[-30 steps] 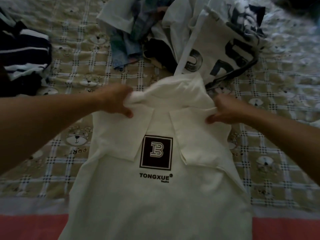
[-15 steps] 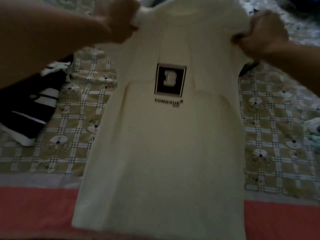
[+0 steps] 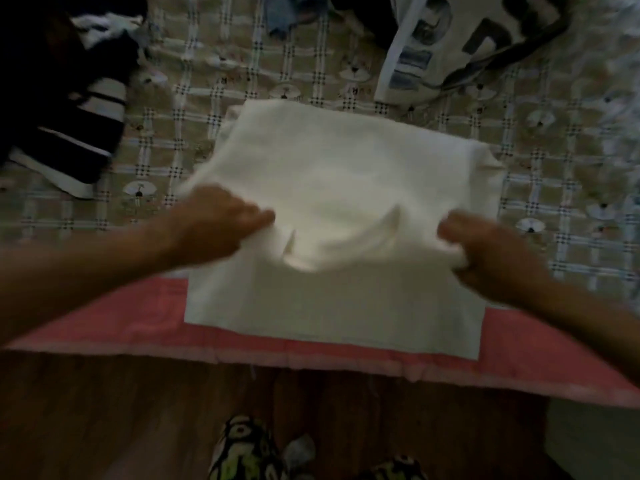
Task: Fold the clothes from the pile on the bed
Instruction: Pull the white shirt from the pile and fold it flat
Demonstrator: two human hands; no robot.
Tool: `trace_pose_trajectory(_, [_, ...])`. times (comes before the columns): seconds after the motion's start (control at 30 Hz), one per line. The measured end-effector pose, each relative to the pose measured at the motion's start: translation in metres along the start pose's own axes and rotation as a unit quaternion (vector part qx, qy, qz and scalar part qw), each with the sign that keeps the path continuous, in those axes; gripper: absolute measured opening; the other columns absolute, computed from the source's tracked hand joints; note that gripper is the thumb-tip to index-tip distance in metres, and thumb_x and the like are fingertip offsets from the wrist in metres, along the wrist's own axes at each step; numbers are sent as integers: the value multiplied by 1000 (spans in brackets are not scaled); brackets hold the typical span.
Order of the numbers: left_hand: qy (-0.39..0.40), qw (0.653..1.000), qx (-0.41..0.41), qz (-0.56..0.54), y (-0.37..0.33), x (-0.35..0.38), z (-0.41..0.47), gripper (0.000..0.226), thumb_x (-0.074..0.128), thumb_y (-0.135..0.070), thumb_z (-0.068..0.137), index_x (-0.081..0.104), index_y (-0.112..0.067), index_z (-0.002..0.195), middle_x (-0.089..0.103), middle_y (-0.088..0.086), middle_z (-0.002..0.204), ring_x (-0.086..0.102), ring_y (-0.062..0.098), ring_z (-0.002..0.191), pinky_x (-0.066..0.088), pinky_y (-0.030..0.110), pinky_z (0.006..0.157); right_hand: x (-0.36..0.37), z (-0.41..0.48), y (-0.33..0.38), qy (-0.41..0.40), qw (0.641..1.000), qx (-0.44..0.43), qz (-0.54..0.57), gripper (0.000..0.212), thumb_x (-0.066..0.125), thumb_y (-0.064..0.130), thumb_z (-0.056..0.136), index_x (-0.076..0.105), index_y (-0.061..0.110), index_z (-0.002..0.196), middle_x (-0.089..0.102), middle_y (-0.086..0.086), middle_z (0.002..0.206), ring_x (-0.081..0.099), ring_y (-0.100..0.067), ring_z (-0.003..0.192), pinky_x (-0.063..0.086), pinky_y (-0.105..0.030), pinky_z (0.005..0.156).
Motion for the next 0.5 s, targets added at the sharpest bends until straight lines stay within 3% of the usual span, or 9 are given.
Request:
trace_pose_trajectory(0.07, [9,1000,6,3,-39,42,-34,38,55,-20,71,54,-13,108,72,9,73,65,24,51,52,34,49,64,-36,0,93,994,13,-56,35,74,9,60,49,20,83,52,-6,86,55,-29,71,41,-32,56])
trace_pose_trajectory(0.13, [13,1000,4,4,-48,73,-51,49,73,-21,65,48,-18,107,73,8,86,68,24,63,55,34,56,99,-58,-8,128,987,14,-99,42,82,10,49,54,20,79,55,-4,84,56,-27,72,35,-32,59])
trace_pose_trajectory(0.17, [52,999,11,6,-50,94,-61,58,82,-21,59,48,-20,107,71,6,91,67,24,69,55,34,60,110,-69,-15,136,983,14,-120,44,83,10,44,57,21,78,57,-4,84,56,-26,73,33,-32,61])
trace_pose_trajectory(0.27, [277,959,57,-9,-78,151,-94,58,77,-32,69,47,-25,119,58,4,115,60,22,90,53,37,70,132,-96,-31,210,963,35,-168,45,81,9,40,60,23,77,59,-3,85,57,-25,76,29,-33,63])
trace_pose_trajectory(0.33, [454,885,67,-74,-88,176,-120,39,58,-32,89,44,-30,125,50,0,130,55,23,110,50,40,83,136,-103,-37,283,933,50,-217,39,74,15,60,62,26,95,60,-3,103,57,-25,93,43,-38,76])
trace_pose_trajectory(0.37, [469,874,56,-112,-86,171,-122,26,52,-34,92,46,-35,118,51,-4,127,55,19,111,49,38,86,137,-108,-48,336,910,81,-230,37,68,20,72,60,28,107,57,-2,115,55,-24,106,42,-40,87])
trace_pose_trajectory(0.43, [341,923,-25,-175,-60,135,-90,6,49,-38,92,50,-39,98,55,-13,105,56,8,97,48,28,81,127,-104,-64,400,884,158,-183,28,59,32,80,57,31,108,57,2,118,55,-20,110,44,-39,94])
trace_pose_trajectory(0.5, [97,969,-134,-183,-6,76,-49,6,57,-32,91,53,-34,86,53,-15,86,54,7,79,45,26,69,94,-70,-74,290,926,240,-30,13,60,39,78,56,28,83,62,3,92,61,-20,87,51,-36,75])
Point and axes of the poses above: each hand's wrist, its own z-axis towards the middle knuckle, its own x-axis out of the palm, y = z × x, the point moved 10 cm from there along z, towards the middle knuckle
